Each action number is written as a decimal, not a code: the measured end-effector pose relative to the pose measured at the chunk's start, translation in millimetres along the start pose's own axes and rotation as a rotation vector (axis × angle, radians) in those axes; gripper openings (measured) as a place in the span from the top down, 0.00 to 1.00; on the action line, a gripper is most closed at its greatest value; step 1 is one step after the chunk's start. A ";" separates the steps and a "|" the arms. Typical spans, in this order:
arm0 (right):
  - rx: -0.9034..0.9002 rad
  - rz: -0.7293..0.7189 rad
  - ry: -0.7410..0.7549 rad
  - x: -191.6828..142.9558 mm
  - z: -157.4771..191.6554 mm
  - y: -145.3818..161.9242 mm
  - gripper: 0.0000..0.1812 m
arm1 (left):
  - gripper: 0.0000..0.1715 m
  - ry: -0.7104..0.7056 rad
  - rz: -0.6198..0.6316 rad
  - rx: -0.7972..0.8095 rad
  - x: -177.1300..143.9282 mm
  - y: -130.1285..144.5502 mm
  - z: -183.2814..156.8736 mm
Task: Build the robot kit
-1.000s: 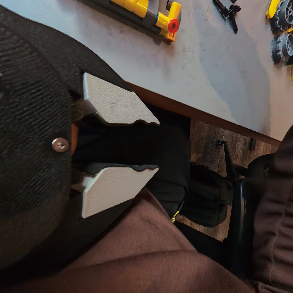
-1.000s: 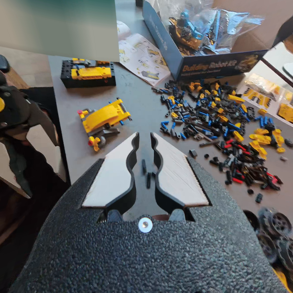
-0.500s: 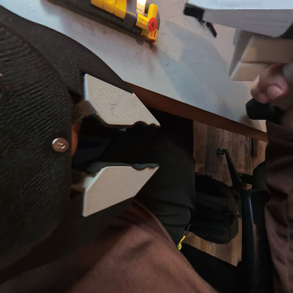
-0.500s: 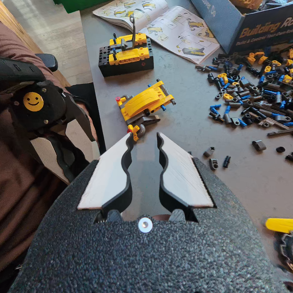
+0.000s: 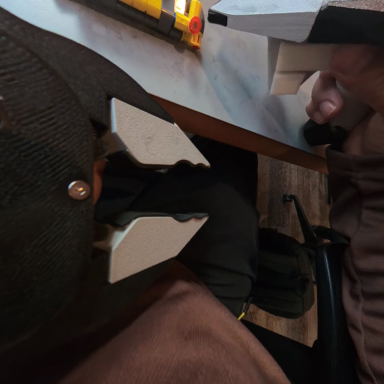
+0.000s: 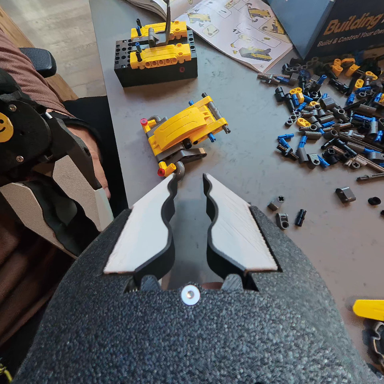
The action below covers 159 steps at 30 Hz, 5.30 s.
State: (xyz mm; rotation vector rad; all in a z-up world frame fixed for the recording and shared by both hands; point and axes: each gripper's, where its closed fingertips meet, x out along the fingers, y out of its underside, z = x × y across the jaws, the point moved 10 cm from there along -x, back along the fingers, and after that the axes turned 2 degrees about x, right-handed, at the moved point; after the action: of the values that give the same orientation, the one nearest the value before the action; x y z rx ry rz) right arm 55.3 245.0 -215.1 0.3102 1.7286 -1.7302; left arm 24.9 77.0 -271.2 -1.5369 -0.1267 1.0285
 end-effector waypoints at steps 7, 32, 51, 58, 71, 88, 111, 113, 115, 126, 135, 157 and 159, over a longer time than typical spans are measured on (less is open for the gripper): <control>0.011 0.005 -0.041 2.7 -4.1 -2.0 0.89 | 0.77 0.001 -0.004 -0.053 0.4 0.5 6.3; 0.054 -0.120 0.160 -24.7 -22.1 1.7 0.94 | 0.77 -0.020 -0.025 -0.084 -0.9 -1.6 10.2; 0.128 0.107 0.234 -30.0 -36.6 28.7 0.99 | 0.77 -0.016 -0.002 -0.034 3.7 -1.3 5.2; 0.103 0.108 0.214 -19.8 -32.9 20.5 0.98 | 0.77 -0.009 0.000 -0.041 3.6 -1.0 4.9; 0.003 -0.090 0.113 -30.0 -7.9 -3.3 0.89 | 0.77 -0.011 0.007 -0.019 5.3 -1.5 1.6; 0.082 -0.080 0.173 -27.9 -20.6 10.7 0.94 | 0.77 -0.023 0.007 -0.006 6.0 -2.2 0.5; 0.030 -0.107 0.142 -23.7 -14.8 8.1 0.95 | 0.76 -0.338 -0.046 -0.112 -37.0 -26.4 14.9; 0.024 -0.100 0.136 -22.8 -14.1 8.2 0.95 | 0.75 -0.417 -0.057 -0.157 -51.0 -24.9 22.9; 0.016 -0.101 0.122 -22.2 -12.2 7.7 0.95 | 0.75 -0.516 -0.044 -0.196 -64.7 -21.2 33.0; -0.055 -0.014 -0.053 14.0 20.4 -10.0 0.86 | 0.71 -0.633 0.081 -0.229 -82.9 3.6 65.5; -0.067 -0.015 -0.146 19.4 27.4 -14.1 0.87 | 0.71 -0.626 0.070 -0.218 -74.7 12.7 62.9; 0.136 -0.039 0.215 -30.3 -30.4 15.7 0.91 | 0.69 -0.642 0.038 -0.221 -75.3 13.4 62.4; 0.144 -0.031 0.211 -31.9 -30.7 16.9 0.89 | 0.71 -0.645 0.052 -0.234 -75.3 12.7 64.3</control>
State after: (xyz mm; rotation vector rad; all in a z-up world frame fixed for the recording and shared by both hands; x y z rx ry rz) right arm 80.6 284.9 -212.5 0.5499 1.7653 -1.9060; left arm -68.2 76.1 -235.2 -1.3639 -0.6774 1.5660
